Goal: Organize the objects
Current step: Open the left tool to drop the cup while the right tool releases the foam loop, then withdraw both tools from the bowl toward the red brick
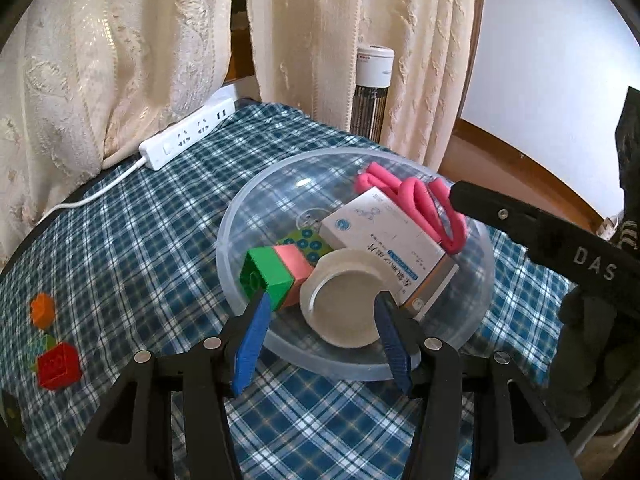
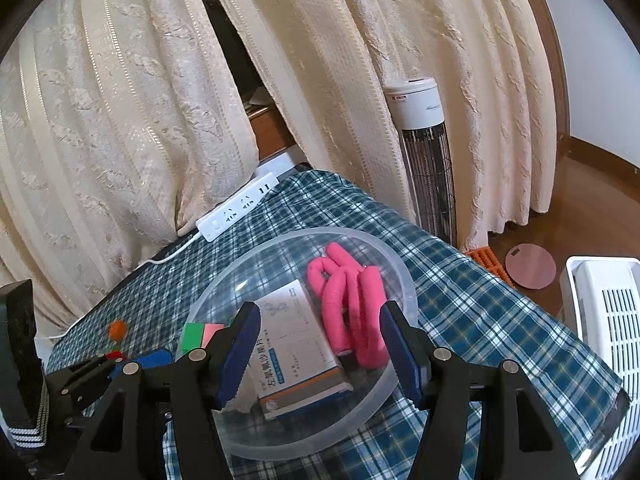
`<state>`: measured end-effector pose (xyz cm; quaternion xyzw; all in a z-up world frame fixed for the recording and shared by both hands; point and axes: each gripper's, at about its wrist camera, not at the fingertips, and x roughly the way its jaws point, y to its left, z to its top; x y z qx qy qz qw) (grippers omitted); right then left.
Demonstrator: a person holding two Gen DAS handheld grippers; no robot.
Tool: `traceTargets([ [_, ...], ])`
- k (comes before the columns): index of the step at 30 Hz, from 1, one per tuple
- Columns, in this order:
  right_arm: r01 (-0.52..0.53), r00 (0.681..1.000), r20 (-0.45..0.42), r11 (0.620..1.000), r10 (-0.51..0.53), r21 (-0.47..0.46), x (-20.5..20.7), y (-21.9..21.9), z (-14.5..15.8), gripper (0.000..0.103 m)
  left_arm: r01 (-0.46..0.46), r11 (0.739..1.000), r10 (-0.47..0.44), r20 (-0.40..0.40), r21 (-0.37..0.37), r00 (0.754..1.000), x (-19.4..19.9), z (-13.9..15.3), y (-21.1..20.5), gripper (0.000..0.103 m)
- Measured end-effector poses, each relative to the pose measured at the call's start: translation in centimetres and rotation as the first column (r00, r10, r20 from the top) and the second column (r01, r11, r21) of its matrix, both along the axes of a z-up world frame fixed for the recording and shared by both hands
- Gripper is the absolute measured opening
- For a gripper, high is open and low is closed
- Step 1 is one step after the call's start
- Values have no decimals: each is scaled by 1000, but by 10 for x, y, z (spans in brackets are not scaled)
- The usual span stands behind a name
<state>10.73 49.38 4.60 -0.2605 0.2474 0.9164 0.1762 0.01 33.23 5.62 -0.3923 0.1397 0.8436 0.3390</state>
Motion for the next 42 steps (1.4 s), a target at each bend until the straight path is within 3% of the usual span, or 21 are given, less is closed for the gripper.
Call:
traceTargets([
  [8, -9, 1000, -1, 1000, 9, -1, 1, -7, 2, 66, -19, 1000, 19, 7, 0, 1000, 3, 2, -10, 56],
  [14, -21, 1000, -9, 1000, 21, 3, 1, -17, 5, 69, -44, 999, 44, 16, -4, 999, 3, 1, -20, 62],
  [25, -52, 999, -14, 998, 52, 16, -7, -40, 12, 75, -135, 991, 135, 42, 1, 990, -7, 0, -58, 67],
  [35, -102, 995, -8, 994, 103, 43, -21, -71, 19, 78, -232, 973, 231, 54, 10, 971, -16, -1, -106, 67],
  [42, -149, 989, 9, 987, 149, 55, -34, -97, 21, 81, -328, 945, 327, 48, 5, 944, -26, -3, -148, 68],
])
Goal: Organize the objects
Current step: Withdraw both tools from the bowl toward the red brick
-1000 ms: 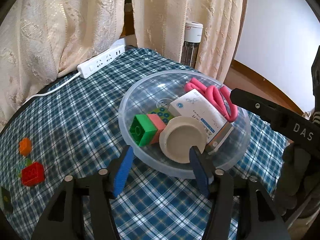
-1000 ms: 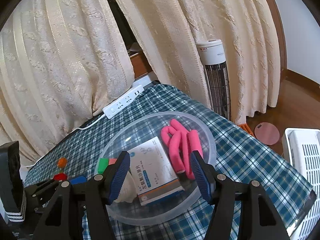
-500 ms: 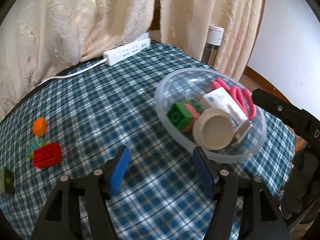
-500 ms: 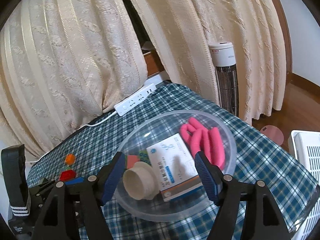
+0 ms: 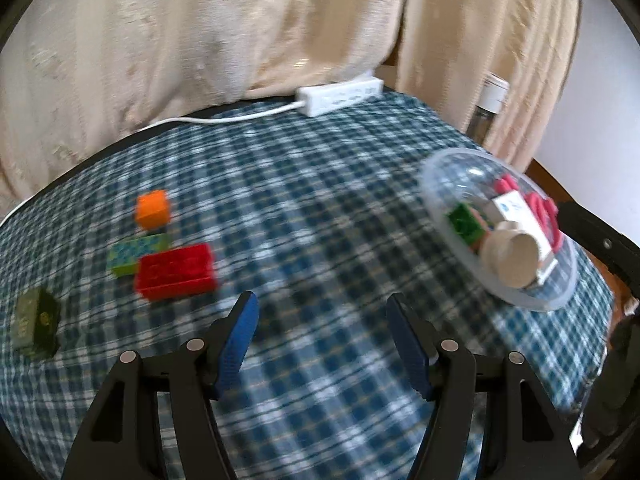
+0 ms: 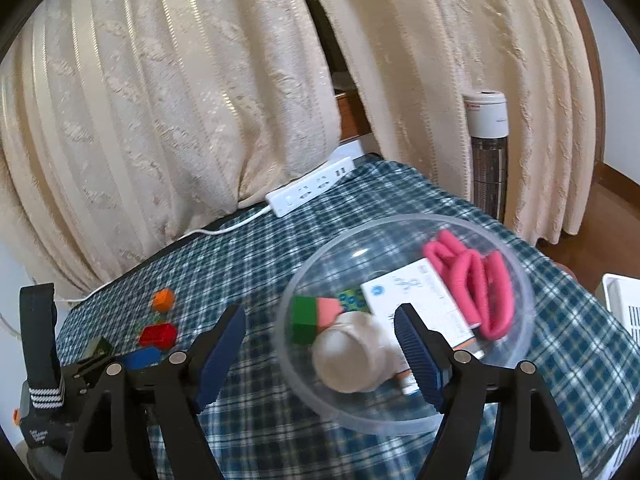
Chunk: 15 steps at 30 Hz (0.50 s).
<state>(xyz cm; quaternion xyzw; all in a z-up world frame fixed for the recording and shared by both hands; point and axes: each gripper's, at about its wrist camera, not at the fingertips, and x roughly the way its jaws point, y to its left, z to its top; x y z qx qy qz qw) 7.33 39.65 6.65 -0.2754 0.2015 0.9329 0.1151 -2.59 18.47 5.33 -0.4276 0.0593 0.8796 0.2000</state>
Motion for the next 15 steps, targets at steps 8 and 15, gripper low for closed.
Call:
traceTargets([
  [8, -90, 995, 44, 996, 90, 10, -21, -42, -7, 85, -106, 994, 106, 2, -15, 994, -9, -5, -50, 68],
  [15, -162, 983, 93, 987, 160, 14, -42, -75, -16, 85, -192, 981, 192, 6, -7, 981, -13, -7, -96, 68],
])
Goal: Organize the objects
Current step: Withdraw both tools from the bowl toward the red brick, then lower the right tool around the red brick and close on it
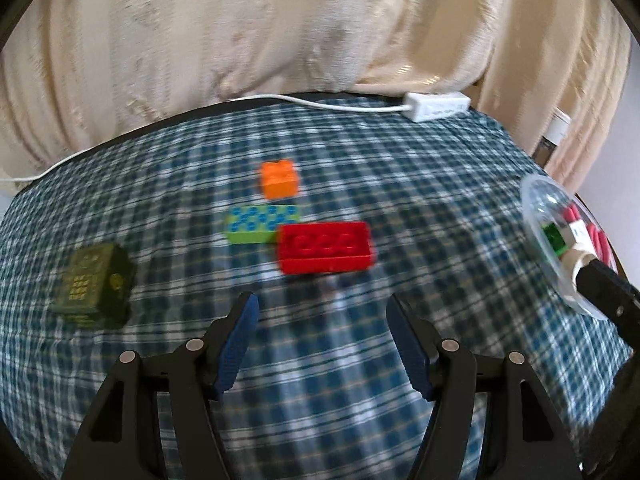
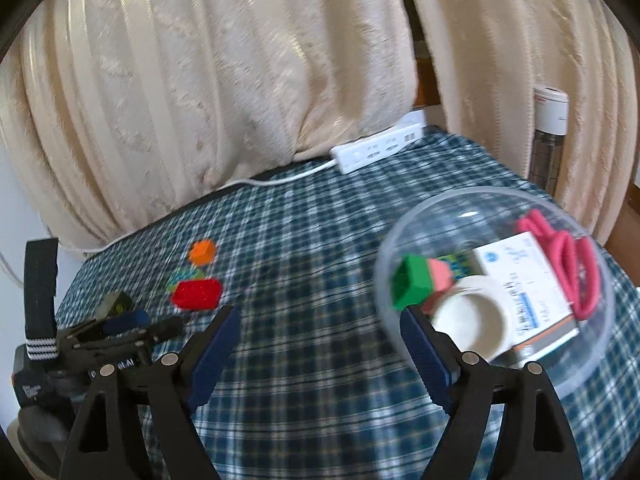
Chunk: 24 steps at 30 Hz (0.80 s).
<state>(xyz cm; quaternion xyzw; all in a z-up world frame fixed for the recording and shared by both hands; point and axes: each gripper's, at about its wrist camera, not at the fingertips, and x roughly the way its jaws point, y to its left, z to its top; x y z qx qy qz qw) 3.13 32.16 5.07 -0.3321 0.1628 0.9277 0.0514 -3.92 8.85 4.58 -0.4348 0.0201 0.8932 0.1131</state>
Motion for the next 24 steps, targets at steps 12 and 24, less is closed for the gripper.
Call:
traceTargets([
  [12, -120, 987, 106, 993, 120, -4, -47, -57, -20, 85, -95, 995, 95, -20, 8, 995, 0, 1, -60, 68],
  [24, -193, 969, 166, 981, 186, 29, -97, -108, -35, 85, -157, 986, 159, -36, 55, 987, 3, 5, -102, 68],
])
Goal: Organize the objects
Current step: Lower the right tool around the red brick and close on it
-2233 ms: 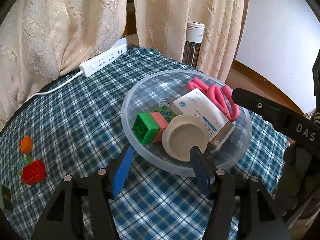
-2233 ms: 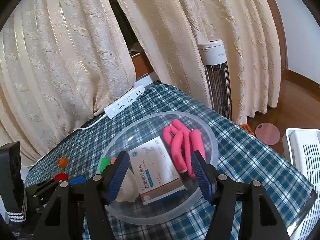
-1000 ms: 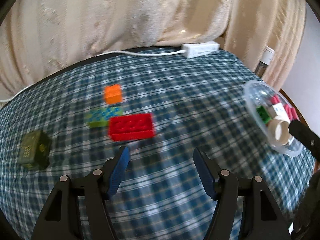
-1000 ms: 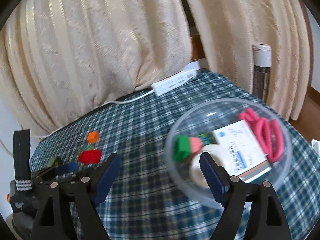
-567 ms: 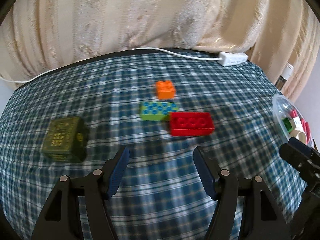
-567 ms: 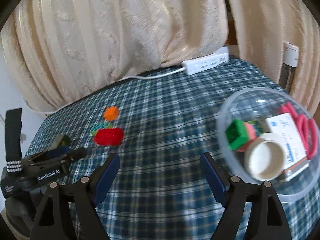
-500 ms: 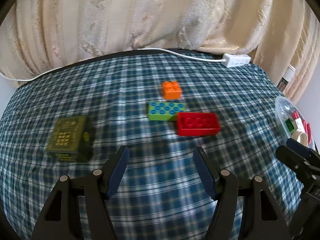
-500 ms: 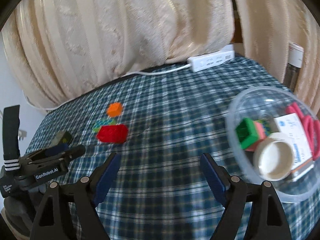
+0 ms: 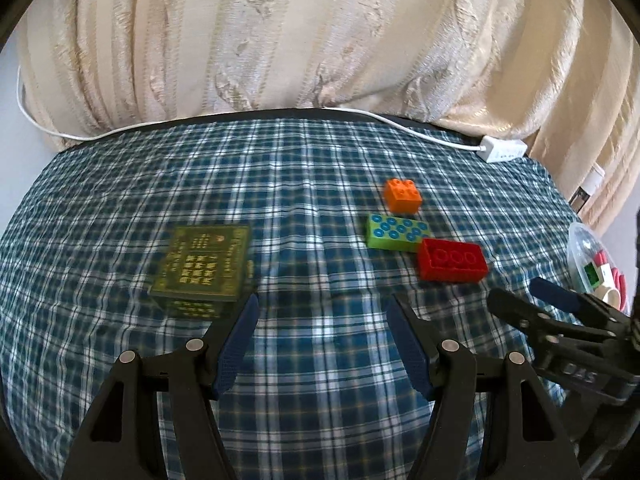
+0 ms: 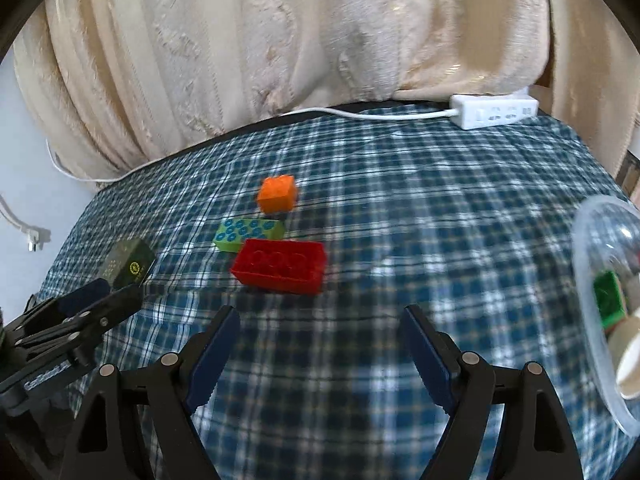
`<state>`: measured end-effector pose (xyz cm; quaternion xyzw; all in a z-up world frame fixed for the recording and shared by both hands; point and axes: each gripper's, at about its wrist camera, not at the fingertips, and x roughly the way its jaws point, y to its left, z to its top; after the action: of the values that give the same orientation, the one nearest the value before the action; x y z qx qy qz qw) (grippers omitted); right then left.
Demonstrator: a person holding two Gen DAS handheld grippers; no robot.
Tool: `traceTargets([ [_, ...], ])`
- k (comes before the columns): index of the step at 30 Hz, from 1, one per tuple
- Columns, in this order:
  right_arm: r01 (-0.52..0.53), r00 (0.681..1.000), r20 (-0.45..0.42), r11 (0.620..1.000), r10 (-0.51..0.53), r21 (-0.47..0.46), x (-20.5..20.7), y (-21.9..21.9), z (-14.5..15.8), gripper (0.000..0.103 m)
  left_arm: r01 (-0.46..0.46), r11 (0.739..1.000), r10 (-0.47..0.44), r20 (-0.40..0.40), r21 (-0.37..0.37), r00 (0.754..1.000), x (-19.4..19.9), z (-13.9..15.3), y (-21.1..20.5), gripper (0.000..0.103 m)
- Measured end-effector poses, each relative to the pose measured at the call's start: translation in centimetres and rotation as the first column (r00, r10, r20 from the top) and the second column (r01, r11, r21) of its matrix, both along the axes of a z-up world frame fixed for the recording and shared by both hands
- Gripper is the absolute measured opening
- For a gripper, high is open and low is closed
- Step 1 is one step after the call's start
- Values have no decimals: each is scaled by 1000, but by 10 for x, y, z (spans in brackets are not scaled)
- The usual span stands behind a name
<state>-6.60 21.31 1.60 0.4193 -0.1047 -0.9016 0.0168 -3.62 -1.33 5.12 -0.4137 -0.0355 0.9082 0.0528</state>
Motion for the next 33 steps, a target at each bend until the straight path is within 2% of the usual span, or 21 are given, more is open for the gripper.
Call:
traceTargets([
  [10, -13, 1000, 25, 1000, 12, 20, -29, -20, -9, 85, -21, 1000, 21, -3, 19, 1000, 1, 3, -12, 68],
  [25, 48, 998, 44, 999, -49, 22, -54, -23, -20, 86, -12, 1000, 12, 7, 18, 1000, 4, 6, -22, 68],
  [31, 71, 996, 49, 994, -75, 79, -59, -30, -21, 85, 11, 1000, -12, 21, 23, 1000, 4, 4, -28, 68],
  [33, 78, 995, 47, 990, -84, 122, -59, -35, -22, 81, 16, 1000, -16, 25, 26, 1000, 3, 3, -31, 68],
])
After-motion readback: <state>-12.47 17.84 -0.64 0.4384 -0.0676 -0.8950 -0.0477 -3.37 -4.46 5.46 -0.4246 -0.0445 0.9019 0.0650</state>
